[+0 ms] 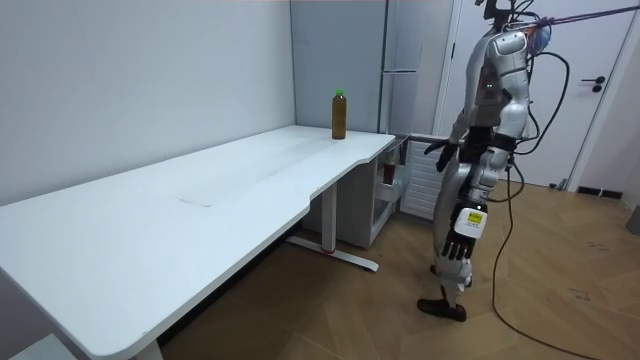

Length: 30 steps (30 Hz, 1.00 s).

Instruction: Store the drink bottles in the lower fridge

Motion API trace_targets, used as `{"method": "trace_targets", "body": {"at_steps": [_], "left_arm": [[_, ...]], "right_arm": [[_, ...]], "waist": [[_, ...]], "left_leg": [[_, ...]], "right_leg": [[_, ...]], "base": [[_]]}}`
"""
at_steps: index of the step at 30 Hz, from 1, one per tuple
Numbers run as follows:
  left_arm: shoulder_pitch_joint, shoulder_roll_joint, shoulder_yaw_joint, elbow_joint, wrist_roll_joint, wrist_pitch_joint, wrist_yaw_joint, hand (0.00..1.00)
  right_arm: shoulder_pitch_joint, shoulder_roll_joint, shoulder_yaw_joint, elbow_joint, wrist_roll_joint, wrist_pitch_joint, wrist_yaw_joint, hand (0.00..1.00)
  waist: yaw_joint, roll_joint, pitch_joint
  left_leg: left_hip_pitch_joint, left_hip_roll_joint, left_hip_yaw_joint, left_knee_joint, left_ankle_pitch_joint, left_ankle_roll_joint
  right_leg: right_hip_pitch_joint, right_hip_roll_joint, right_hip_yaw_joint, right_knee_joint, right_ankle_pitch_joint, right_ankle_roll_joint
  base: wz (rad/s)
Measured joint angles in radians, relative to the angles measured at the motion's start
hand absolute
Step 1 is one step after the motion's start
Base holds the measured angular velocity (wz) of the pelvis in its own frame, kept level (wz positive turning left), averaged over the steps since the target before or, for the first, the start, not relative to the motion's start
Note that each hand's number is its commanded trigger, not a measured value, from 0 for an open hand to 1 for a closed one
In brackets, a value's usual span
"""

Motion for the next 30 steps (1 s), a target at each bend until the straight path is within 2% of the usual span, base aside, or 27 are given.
{"method": "trace_targets", "body": {"at_steps": [1,4,7,9,14,19,23,28,30], "left_arm": [[0.006,-0.003,0.0,0.0,0.0,0.0,0.0,0.0],[0.026,-0.027,0.03,0.001,0.001,0.0,0.011,0.0],[0.042,-0.037,0.04,0.002,0.027,-0.001,0.01,0.0],[0.039,-0.042,0.056,0.002,0.046,-0.001,0.009,0.0],[0.022,-0.05,0.077,0.001,0.057,-0.002,0.009,0.0],[0.01,-0.069,0.078,0.0,0.03,-0.004,0.03,0.0],[0.005,-0.072,0.084,0.004,-0.001,-0.005,0.032,0.0],[0.013,-0.114,0.168,-0.01,-0.023,-0.02,0.099,0.0],[0.016,-0.121,0.186,-0.018,-0.023,-0.037,0.122,0.0]], "right_arm": [[0.007,0.003,0.0,0.0,-0.003,0.0,0.002,0.0],[0.047,0.028,-0.002,0.003,-0.011,-0.023,0.022,0.0],[0.085,0.073,-0.002,0.002,-0.118,-0.022,0.066,0.0],[0.093,0.086,0.003,0.007,-0.194,-0.022,0.083,0.0],[0.095,0.098,0.06,0.025,-0.442,-0.022,0.098,0.0],[0.099,0.113,0.087,0.049,-0.59,-0.02,0.106,0.0],[0.114,0.126,0.09,0.049,-0.642,-0.02,0.098,0.0],[0.119,0.133,0.09,0.045,-0.661,-0.022,0.083,0.0],[0.118,0.133,0.089,0.045,-0.67,-0.023,0.083,0.0]], "waist": [[0.0,0.001,-0.0025],[-0.006,0.013,-0.0017],[-0.01,0.017,-0.003],[-0.009,0.02,-0.0036],[-0.011,0.026,-0.0037],[-0.014,0.039,-0.0025],[-0.017,0.042,0.0001],[-0.017,0.052,0.0007],[-0.017,0.052,-0.0002]], "left_leg": [[0.004,0.0,0.001,-0.006,0.001,-0.001],[0.04,-0.001,0.003,-0.03,0.003,-0.004],[0.069,-0.002,0.004,-0.049,0.0,-0.008],[0.078,-0.002,0.005,-0.054,-0.001,-0.009],[0.116,-0.002,0.013,-0.07,-0.005,-0.012],[0.139,0.001,0.022,-0.082,-0.006,-0.013],[0.146,0.001,0.016,-0.082,-0.006,-0.013],[0.158,0.001,0.018,-0.085,-0.007,-0.014],[0.164,0.001,0.016,-0.086,-0.007,-0.014]], "right_leg": [[0.003,0.0,0.0,-0.005,0.0,0.0],[0.035,0.001,-0.003,-0.029,0.0,0.0],[0.067,0.003,-0.008,-0.044,-0.003,0.001],[0.072,0.005,-0.003,-0.05,-0.003,0.001],[0.107,0.006,0.0,-0.064,-0.004,0.002],[0.122,0.007,-0.003,-0.068,-0.004,0.002],[0.134,0.009,-0.003,-0.08,-0.004,0.002],[0.146,0.01,0.0,-0.08,-0.004,0.002],[0.152,0.011,-0.002,-0.081,-0.004,0.002]], "base": [[-0.06],[-0.01],[0.0],[-0.02],[-0.03],[-0.06],[0.01],[-0.01],[0.0]]}}
